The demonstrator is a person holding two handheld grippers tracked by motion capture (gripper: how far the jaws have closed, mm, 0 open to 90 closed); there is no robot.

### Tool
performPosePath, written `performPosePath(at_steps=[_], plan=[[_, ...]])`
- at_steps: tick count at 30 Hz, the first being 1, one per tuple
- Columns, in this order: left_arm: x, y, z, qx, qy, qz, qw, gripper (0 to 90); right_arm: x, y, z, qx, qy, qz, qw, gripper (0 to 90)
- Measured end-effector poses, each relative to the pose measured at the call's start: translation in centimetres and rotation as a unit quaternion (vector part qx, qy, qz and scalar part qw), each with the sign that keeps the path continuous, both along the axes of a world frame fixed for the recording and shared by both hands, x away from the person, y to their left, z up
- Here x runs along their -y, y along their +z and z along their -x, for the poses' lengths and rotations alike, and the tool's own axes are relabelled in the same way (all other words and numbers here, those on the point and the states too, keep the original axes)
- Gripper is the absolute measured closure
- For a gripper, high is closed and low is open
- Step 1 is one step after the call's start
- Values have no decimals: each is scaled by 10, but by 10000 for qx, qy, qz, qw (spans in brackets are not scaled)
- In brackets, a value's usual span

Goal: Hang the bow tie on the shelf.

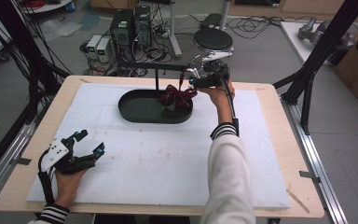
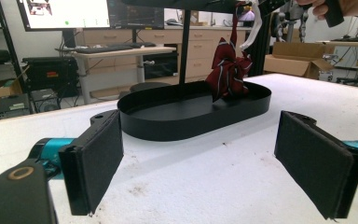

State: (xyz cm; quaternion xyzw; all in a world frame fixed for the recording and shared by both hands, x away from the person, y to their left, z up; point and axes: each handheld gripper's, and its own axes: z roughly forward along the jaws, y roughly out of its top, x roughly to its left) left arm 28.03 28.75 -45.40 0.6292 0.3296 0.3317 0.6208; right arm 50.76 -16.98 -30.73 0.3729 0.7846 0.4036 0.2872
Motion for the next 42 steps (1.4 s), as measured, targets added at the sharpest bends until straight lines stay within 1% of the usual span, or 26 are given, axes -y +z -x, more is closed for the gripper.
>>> performPosePath(at_steps=[2,3,4,5,6,7,8,11,12,14,16,17,18,22,23,24,25,26,28,30,33,35,37,38,40,42], plan=[[0,0,0,8,5,17,10000,158,2,-1,4,-63,19,-10,10000,105],[0,0,0,-4,2,11,10000,158,3,-1,9,-54,49,-63,10000,105],[0,0,-1,-18,-7,24,10000,157,5,-2,15,101,77,-137,9998,105],[0,0,-1,-17,-12,19,10000,157,7,-2,21,147,124,-215,9996,105],[0,0,0,-12,-8,11,10000,157,9,-2,28,133,109,-314,9994,105],[0,0,0,3,-15,0,10000,158,12,-3,36,240,131,-426,9987,105],[0,0,0,20,-10,0,10000,157,15,-4,45,175,162,-545,9982,105],[0,0,1,38,9,15,10000,157,21,-5,70,374,250,-693,9966,105],[0,0,1,39,3,21,10000,157,24,-6,80,502,278,-772,9954,105],[0,0,1,42,0,5,10000,157,31,-8,101,654,376,-896,9931,105],[0,0,1,54,7,11,10000,157,38,-13,118,734,412,-1048,9909,105],[0,0,1,47,-3,-5,10000,157,42,-18,130,824,439,-1179,9886,105],[0,0,1,51,-1,-3,10000,157,45,-22,137,867,431,-1220,9878,105],[0,0,1,47,0,7,10000,157,56,-46,169,1019,366,-1298,9856,105],[0,0,1,41,6,17,10000,157,58,-52,175,983,351,-1284,9862,105],[0,0,1,38,8,20,10000,157,60,-58,181,1007,349,-1288,9859,105],[0,0,0,36,3,21,10000,157,62,-65,186,1090,340,-1388,9837,105],[0,0,0,33,7,26,10000,157,65,-71,191,1089,328,-1446,9829,105],[0,0,0,34,7,43,10000,157,69,-85,200,1068,293,-1488,9826,105],[0,0,0,35,4,31,10000,157,73,-99,210,1143,222,-1581,9805,105],[0,0,1,40,8,26,10000,157,78,-119,220,1359,91,-1690,9762,106],[0,0,1,45,12,18,10000,157,80,-128,224,1408,-9,-1720,9750,106],[0,0,1,43,16,15,10000,157,82,-135,227,1460,-54,-1806,9726,105],[0,0,1,42,26,18,10000,157,82,-139,228,1455,-97,-1804,9727,105],[0,0,1,49,28,12,10000,157,83,-144,228,1359,-119,-1758,9749,105],[0,0,1,60,41,17,10000,157,82,-144,229,1422,-133,-1691,9752,105]])
